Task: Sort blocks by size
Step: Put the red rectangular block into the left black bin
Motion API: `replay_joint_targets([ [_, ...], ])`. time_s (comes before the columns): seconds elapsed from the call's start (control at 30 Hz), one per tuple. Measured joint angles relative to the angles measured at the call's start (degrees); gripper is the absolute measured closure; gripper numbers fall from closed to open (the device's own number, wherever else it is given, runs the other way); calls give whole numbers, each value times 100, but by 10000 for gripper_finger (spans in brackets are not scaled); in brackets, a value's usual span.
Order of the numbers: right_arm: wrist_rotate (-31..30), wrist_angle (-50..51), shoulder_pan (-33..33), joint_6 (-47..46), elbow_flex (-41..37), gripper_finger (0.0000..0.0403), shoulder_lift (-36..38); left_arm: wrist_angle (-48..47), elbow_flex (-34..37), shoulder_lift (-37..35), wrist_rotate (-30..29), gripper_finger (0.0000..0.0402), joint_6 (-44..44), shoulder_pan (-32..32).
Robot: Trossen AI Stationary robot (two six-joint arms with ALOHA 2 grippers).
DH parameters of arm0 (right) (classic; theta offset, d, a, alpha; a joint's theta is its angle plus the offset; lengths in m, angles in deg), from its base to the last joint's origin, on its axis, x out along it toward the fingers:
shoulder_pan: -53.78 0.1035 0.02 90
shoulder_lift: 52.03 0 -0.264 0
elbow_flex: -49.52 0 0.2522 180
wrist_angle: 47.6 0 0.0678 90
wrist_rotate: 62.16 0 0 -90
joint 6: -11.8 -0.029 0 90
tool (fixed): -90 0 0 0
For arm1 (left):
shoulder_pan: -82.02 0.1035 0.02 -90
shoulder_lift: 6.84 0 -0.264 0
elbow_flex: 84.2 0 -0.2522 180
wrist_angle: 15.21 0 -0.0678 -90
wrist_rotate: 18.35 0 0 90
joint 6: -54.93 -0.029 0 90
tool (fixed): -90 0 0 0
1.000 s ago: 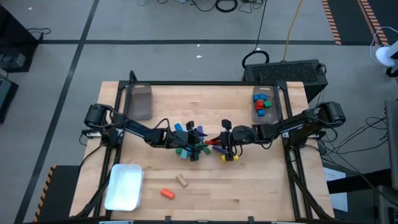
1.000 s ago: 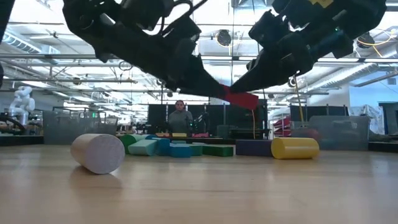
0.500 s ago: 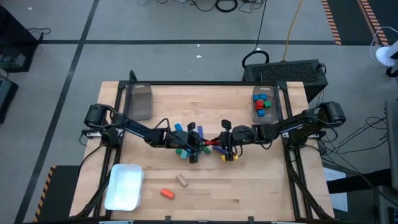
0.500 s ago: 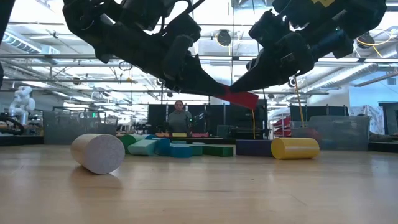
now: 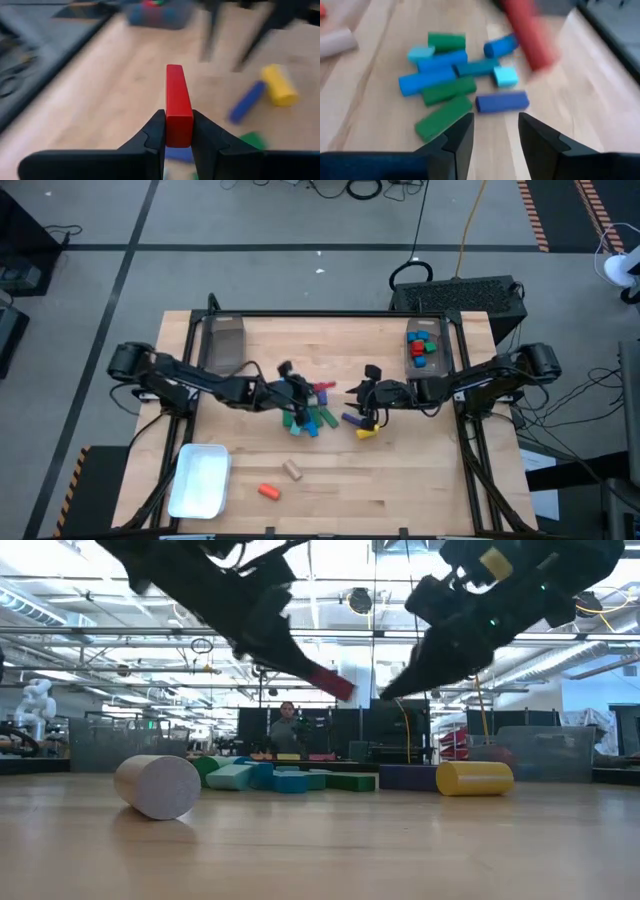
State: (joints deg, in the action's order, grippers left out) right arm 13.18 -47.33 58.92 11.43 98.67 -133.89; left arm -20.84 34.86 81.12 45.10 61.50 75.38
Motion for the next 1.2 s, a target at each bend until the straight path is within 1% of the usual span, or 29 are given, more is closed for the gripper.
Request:
replay_joint_targets([
  [0.13, 2, 423, -32, -338, 9, 260, 27, -1275, 0, -604, -809, 338, 518, 32],
  [0.27, -2, 678, -30, -490, 4, 260, -89, -2752, -2, -1157, -1614, 338, 1437, 188],
  [0.33, -7, 629, -25, -499, 4, 260, -148, -3416, 4, -1354, -1966, 338, 1922, 259],
  [0.4, -2, 674, -25, -507, 3, 260, -183, -4103, 4, -1559, -2173, 338, 2400, 338],
  [0.5, -2, 665, -25, -541, 2, 259, -202, -4829, 8, -1780, -2395, 338, 3072, 469],
  [0.67, 128, 699, -25, -455, 3, 259, -202, -5649, 412, -2214, -2607, 338, 4160, 822],
  [0.77, 146, 700, -19, -455, 4, 259, -202, -5784, 814, -2548, -2583, 338, 4585, 1163],
  [0.87, 149, 698, -17, -455, 4, 259, -202, -5773, 1257, -2886, -2305, 338, 4753, 1503],
  [0.93, 200, 691, -19, -446, 4, 259, -202, -5654, 1488, -3081, -2097, 338, 4756, 1694],
  [1.03, 458, 632, -17, -344, 4, 259, -202, -5474, 1701, -3277, -1871, 338, 4670, 1940],
  [1.2, 624, 456, -14, -337, 4, 250, -202, -5280, 1855, -3379, -1802, 338, 4383, 2340],
])
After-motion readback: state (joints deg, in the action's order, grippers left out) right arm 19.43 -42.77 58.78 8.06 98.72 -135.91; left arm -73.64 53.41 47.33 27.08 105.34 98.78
